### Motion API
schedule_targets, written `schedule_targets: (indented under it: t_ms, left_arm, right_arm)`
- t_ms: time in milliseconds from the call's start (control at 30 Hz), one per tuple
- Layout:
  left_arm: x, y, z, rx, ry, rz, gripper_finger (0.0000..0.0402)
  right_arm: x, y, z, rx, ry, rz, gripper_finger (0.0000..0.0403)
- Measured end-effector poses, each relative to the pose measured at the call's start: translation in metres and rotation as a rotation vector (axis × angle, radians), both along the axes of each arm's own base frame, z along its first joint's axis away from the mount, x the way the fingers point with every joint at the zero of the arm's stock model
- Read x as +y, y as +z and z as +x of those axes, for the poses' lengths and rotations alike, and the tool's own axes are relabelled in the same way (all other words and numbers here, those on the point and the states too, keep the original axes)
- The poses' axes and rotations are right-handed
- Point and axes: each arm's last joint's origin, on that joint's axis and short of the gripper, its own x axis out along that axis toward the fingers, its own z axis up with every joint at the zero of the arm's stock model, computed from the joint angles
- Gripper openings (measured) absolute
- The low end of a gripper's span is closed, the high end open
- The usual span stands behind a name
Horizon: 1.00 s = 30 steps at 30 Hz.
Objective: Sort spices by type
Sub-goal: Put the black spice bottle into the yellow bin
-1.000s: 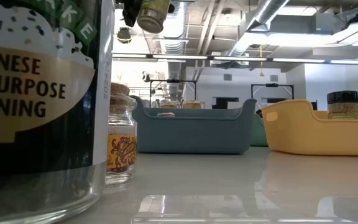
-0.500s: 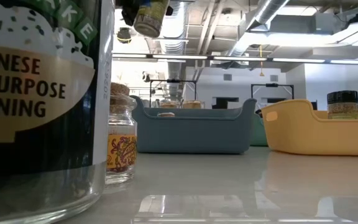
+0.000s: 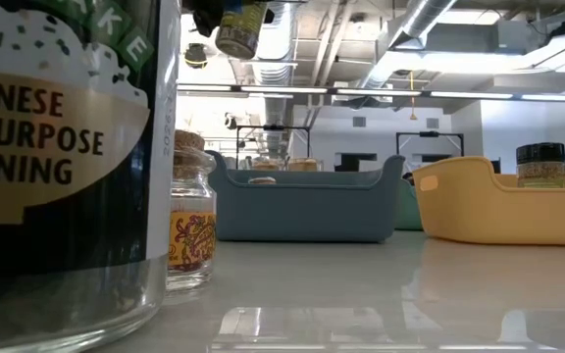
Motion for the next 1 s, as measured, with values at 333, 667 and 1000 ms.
schedule_targets:
  t_ms: [333,667,1000]
  left_arm:
    - [0.0026,0.0005,0.0005,-0.007,0.017,-0.009,0.0183]
    - [0.0025,0.0002,0.0004,-0.005,0.017,-0.011,0.0183]
    - [0.0024,0.0000,0.0004,-0.014,0.026,-0.088,0.0240]
  right_arm:
    - [0.0006,0.0022,0.0008,-0.025,0.031,-0.039,0.0240]
    - [0.0001,0.0022,0.0008,-0.024,0.030,-0.040,0.0224]
    - [0.0002,0.0024,0.0010,-0.027,0.033,-0.046,0.0224]
